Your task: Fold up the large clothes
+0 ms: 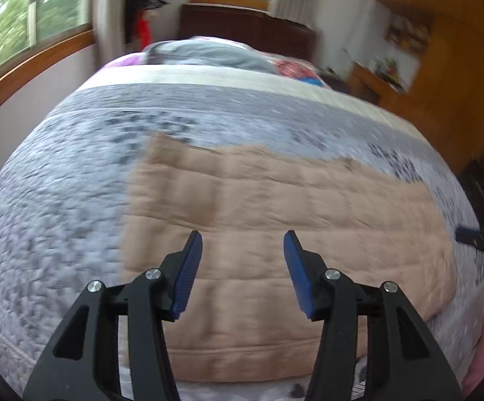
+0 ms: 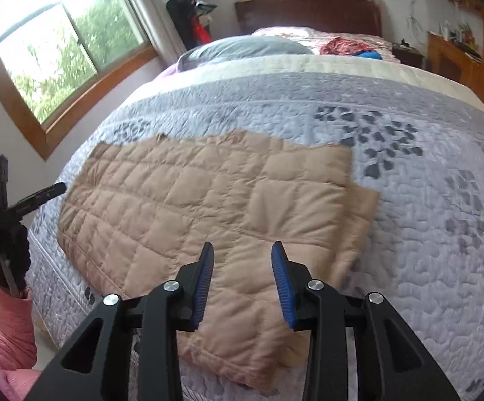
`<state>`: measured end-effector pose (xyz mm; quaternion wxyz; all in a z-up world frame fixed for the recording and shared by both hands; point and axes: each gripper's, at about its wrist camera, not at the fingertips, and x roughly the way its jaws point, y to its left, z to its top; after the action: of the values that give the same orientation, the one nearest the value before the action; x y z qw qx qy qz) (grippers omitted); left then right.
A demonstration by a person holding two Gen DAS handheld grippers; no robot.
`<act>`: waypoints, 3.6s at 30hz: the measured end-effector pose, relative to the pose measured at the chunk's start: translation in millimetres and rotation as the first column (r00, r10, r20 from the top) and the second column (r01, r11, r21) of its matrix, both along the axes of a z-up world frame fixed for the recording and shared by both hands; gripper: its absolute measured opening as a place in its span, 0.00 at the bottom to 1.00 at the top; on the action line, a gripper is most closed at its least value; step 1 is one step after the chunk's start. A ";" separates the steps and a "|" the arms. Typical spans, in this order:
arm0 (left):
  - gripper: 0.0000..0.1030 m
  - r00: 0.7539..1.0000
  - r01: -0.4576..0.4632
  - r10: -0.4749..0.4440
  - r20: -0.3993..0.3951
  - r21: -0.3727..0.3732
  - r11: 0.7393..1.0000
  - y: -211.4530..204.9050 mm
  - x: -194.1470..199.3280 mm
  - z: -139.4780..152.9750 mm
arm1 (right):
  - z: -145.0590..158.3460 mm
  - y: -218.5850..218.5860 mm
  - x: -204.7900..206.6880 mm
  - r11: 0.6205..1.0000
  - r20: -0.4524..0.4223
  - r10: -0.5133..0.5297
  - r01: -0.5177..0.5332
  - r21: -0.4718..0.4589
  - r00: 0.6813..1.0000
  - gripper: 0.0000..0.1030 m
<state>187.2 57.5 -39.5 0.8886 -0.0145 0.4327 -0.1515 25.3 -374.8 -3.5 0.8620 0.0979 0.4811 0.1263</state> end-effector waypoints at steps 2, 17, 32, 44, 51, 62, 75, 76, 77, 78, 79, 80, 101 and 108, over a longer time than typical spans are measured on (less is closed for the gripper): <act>0.49 0.999 0.051 -0.050 -0.011 0.033 0.998 -22.9 -2.1 -12.9 | -10.6 9.0 3.7 1.000 -0.023 0.015 -0.015 0.006 1.000 0.36; 0.50 0.993 0.084 -0.075 -0.091 0.103 0.991 -45.8 8.3 -65.0 | -66.6 15.8 24.6 0.999 -0.137 -0.005 0.000 -0.034 0.991 0.33; 0.60 0.941 -0.316 0.301 -0.153 -0.091 0.944 64.7 -84.6 -38.1 | -35.7 -31.1 -22.3 0.996 -0.178 -0.086 0.080 -0.040 0.980 0.33; 0.64 0.883 -0.455 0.332 -0.332 -0.428 0.781 88.8 -67.4 -94.5 | -67.5 -37.8 -20.7 0.995 -0.233 -0.090 0.095 0.009 0.968 0.32; 0.65 0.858 -0.511 0.375 -0.351 -0.502 0.698 102.4 -56.6 -103.4 | -69.0 -38.5 -19.9 0.996 -0.235 -0.080 0.086 0.015 0.969 0.32; 0.13 0.901 -0.431 0.367 -0.231 -0.568 0.701 95.5 -77.5 -72.7 | -70.6 -33.7 -14.6 0.997 -0.256 -0.075 0.076 -0.009 0.964 0.32; 0.12 0.862 -0.498 0.308 -0.402 -0.561 0.661 109.7 -58.4 -127.1 | -79.7 -31.8 -7.9 0.998 -0.258 -0.069 0.070 -0.004 0.964 0.34; 0.12 0.861 -0.499 0.305 -0.406 -0.563 0.659 110.0 -55.9 -126.5 | -80.7 -31.5 -7.9 0.997 -0.252 -0.069 0.071 -0.003 0.965 0.34; 0.11 0.861 -0.500 0.306 -0.406 -0.568 0.654 110.4 -54.2 -124.7 | -81.4 -31.0 -8.6 0.997 -0.249 -0.070 0.072 -0.001 0.966 0.34; 0.11 0.867 -0.492 0.316 -0.385 -0.564 0.663 108.5 -54.2 -118.9 | -82.3 -31.2 -8.5 0.997 -0.248 -0.072 0.075 0.005 0.966 0.34; 0.10 0.876 -0.478 0.326 -0.355 -0.552 0.683 104.9 -48.0 -108.8 | -82.5 -32.0 -8.2 0.997 -0.249 -0.073 0.079 0.011 0.966 0.34; 0.09 0.889 -0.457 0.339 -0.308 -0.539 0.708 100.5 -51.3 -97.9 | -82.1 -33.0 -9.2 0.996 -0.250 -0.076 0.083 0.016 0.965 0.34; 0.08 0.948 0.253 -0.218 0.230 -0.134 0.958 -100.6 -83.0 23.5 | -76.7 -37.3 -19.1 0.992 -0.257 -0.112 0.122 0.021 0.960 0.33; 0.08 0.930 0.356 -0.348 0.120 -0.050 0.933 -133.1 -77.1 -14.8 | -76.8 -36.5 -19.4 0.993 -0.257 -0.110 0.119 0.017 0.960 0.33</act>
<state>110.0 -75.6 -54.3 0.8682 0.0401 0.3734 -0.3243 5.9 -411.2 -80.3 0.7968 0.1551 0.5797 0.0704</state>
